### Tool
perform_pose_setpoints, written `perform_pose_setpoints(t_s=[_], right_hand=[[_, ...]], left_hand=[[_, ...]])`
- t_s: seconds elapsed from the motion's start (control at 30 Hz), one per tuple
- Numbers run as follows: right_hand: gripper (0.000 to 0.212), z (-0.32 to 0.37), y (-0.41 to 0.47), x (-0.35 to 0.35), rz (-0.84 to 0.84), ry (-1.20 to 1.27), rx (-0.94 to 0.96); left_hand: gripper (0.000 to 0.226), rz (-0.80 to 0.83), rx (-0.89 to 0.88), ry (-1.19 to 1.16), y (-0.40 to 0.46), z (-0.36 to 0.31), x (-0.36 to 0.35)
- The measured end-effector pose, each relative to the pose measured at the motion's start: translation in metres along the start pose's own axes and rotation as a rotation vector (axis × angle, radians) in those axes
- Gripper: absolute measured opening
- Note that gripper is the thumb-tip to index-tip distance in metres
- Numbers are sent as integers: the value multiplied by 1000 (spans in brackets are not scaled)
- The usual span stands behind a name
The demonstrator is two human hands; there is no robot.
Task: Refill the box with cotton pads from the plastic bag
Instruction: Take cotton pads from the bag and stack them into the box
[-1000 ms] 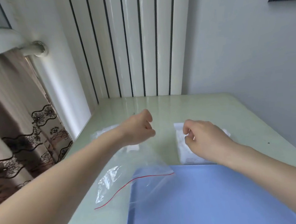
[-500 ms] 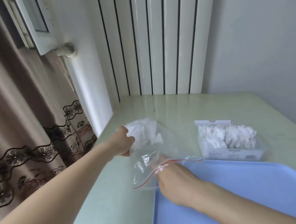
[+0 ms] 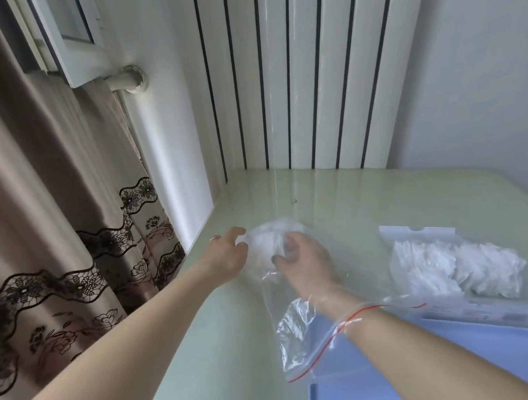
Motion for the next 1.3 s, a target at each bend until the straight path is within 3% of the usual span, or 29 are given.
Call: perform_pose_setpoints(t_s=[0.33,0.47,0.63,0.77,0.87,1.03,1.17,1.3], right_hand=[[14,5,12,-15,-24,146,-65],[31,-6,4,2,5,256,-160],[21,-25,-43,36,245,540,-404],[21,-26,-93,89,568,546,-369],[21,-46,-98,132,504,494,-381],[16,-79,-96,184,340,491,-454],[28,-92,-102,204,340,536,-509],[25,-86,-101,222,330,619,-488]], left_hand=[[41,-23,-65,71,4,-2,-14],[40,12,-133,188,5,-4,-17],[31,70,-90,277,-8,-4,-18],[37,19,-143,344,-15,-20,-6],[46,-78,-225,265,-34,-58,5],[40,-146,-556,120,-105,-167,15],[30,28,-733,-22,-155,-219,-1],[35,245,-613,27,-169,-222,-34]])
Point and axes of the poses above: each hand's wrist, its own y-axis towards the middle knuckle, its own x-axis out of the back of the hand, z = x × y, the point moved 10 cm from there along y, towards the middle knuckle, and after that the axes turned 14 degrees about -z, right-handed, at the moved point
